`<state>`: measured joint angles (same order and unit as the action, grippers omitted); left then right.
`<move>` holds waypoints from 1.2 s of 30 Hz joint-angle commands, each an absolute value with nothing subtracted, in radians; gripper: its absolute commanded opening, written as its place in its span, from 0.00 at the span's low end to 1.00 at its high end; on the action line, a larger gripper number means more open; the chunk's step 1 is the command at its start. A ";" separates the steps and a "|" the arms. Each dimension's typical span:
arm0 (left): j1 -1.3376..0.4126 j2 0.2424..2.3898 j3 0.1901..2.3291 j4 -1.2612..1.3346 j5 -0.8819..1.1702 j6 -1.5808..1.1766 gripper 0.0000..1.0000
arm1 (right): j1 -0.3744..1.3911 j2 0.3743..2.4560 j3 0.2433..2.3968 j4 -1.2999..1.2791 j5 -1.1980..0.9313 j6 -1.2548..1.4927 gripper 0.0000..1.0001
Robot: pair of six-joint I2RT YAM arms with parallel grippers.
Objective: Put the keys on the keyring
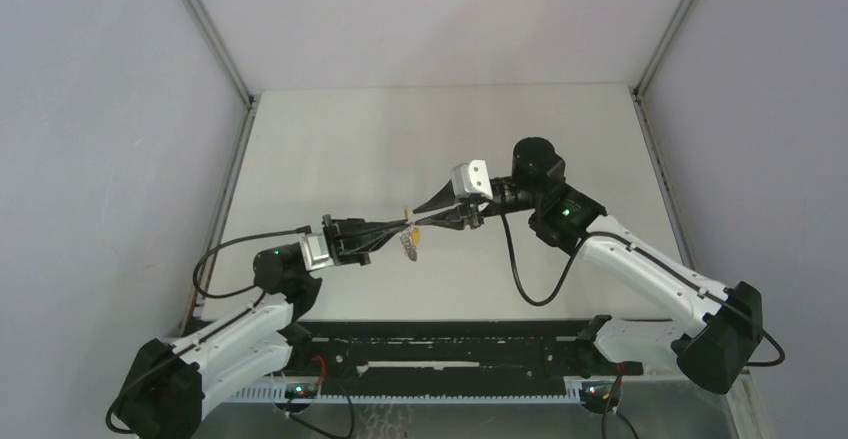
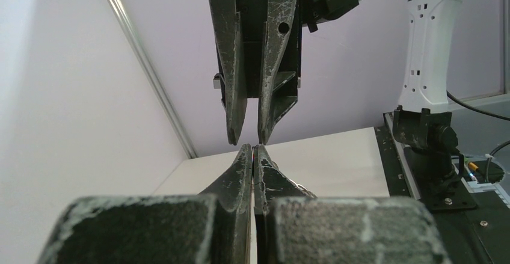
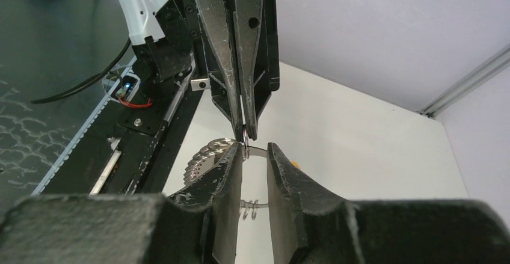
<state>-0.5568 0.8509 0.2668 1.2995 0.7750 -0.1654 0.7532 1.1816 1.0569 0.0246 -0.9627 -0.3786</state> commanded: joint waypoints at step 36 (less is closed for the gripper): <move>-0.572 0.772 0.290 0.979 0.717 0.010 0.33 | 0.816 1.257 1.372 -0.689 -0.597 -0.607 0.00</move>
